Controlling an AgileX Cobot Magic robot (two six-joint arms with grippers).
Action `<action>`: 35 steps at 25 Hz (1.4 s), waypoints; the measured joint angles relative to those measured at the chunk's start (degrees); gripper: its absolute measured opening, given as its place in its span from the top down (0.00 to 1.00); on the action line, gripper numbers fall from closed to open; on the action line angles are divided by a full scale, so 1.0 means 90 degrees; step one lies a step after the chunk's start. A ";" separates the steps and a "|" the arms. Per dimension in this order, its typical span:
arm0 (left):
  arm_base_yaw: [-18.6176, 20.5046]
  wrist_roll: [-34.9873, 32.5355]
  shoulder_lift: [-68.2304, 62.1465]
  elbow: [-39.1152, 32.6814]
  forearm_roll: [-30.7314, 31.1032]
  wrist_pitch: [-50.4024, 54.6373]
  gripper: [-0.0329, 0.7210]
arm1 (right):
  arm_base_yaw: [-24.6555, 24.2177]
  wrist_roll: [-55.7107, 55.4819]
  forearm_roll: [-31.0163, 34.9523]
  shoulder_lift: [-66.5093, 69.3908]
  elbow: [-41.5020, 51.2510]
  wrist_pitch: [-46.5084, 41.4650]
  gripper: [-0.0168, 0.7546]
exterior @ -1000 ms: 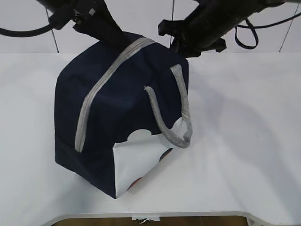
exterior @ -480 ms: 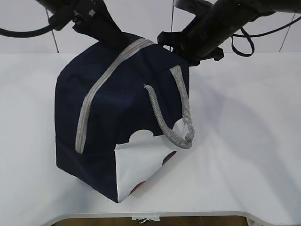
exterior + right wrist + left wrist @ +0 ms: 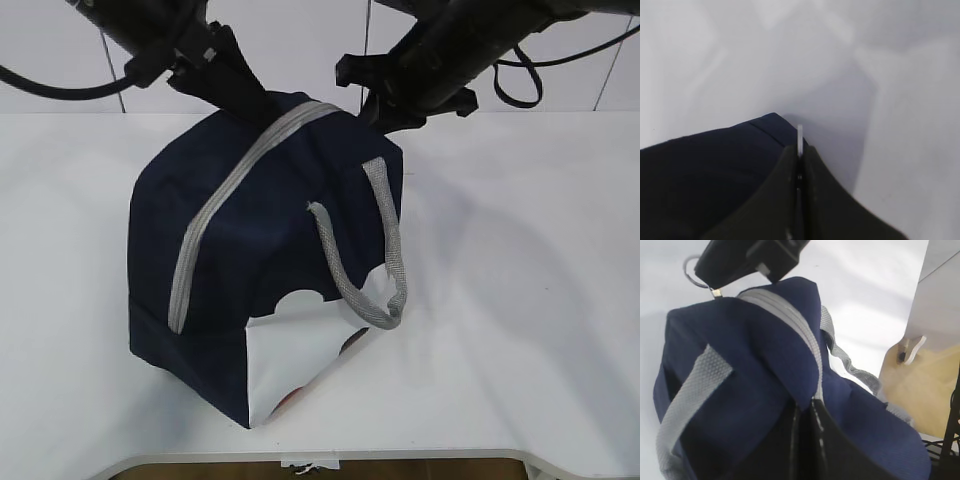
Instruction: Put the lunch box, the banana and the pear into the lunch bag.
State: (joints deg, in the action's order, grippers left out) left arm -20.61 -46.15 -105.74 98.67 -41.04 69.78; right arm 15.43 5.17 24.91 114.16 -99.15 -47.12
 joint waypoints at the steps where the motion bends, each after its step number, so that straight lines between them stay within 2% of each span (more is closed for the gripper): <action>1: 0.0000 0.0000 -0.0014 0.0011 -0.0016 0.0000 0.96 | 0.0000 0.0000 0.0000 0.0000 -0.0011 0.0000 0.98; 10: -0.0015 0.0000 -0.0292 0.0033 -0.0233 -0.0016 0.96 | 0.0000 0.0142 0.0000 0.0000 -0.0011 -0.0178 0.95; 11: -0.0015 0.0000 -0.0292 0.0035 -0.0233 -0.0028 0.96 | 0.0000 0.0147 0.0000 0.0003 -0.0011 -0.0194 0.88; 13: -0.0015 0.0000 -0.0292 0.0046 -0.0233 -0.0041 0.96 | 0.0000 0.0147 -0.0004 0.0003 -0.0011 -0.0194 0.81; 14: -0.0015 0.0000 -0.0292 0.0046 -0.0233 -0.0041 0.96 | 0.0000 0.0147 -0.0004 0.0003 -0.0011 -0.0194 0.81; 15: -0.0015 0.0000 -0.0292 0.0046 -0.0233 -0.0041 0.96 | 0.0000 0.0147 -0.0004 0.0003 -0.0011 -0.0194 0.64; 17: -0.0015 0.0000 -0.0292 0.0046 -0.0233 -0.0041 0.96 | 0.0000 0.0157 -0.0014 0.0003 -0.0014 -0.0194 0.52; 18: -0.0015 0.0000 -0.0292 0.0046 -0.0233 -0.0041 0.96 | 0.0000 0.0157 -0.0033 0.0003 -0.0026 -0.0194 0.48; 19: -0.0015 0.0000 -0.0292 0.0046 -0.0233 -0.0041 0.96 | 0.0000 0.0157 -0.0033 0.0003 -0.0026 -0.0194 0.48; 20: -0.0015 0.0000 -0.0292 0.0046 -0.0233 -0.0041 0.96 | 0.0000 0.0172 -0.0116 0.0003 -0.0122 -0.0273 0.42; 22: -0.0015 0.0000 -0.0292 0.0046 -0.0233 -0.0041 0.96 | 0.0000 0.0177 -0.0219 0.0003 -0.0220 -0.0386 0.40; 27: -0.0015 0.0000 -0.0292 0.0046 -0.0233 -0.0054 0.96 | 0.0000 0.0188 -0.1035 -0.0009 -0.1060 -0.1670 0.39; 29: -0.0015 0.0000 -0.0295 0.0046 -0.0233 -0.0054 0.96 | 0.0000 0.0188 -0.1082 -0.0009 -0.1091 -0.1726 0.39; 30: -0.0015 0.0000 -0.0305 0.0046 -0.0233 -0.0054 0.96 | 0.0000 0.0193 -0.1419 -0.0034 -0.1495 -0.2433 0.39; 35: -0.0015 0.0165 -0.0305 0.0068 -0.0099 -0.0041 0.94 | 0.0000 0.0193 -0.1746 -0.0258 -0.1868 -0.2642 0.38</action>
State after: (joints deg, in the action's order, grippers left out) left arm -20.74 -44.66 -108.49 99.28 -41.93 69.41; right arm 15.43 6.90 9.20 111.84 -115.96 -70.90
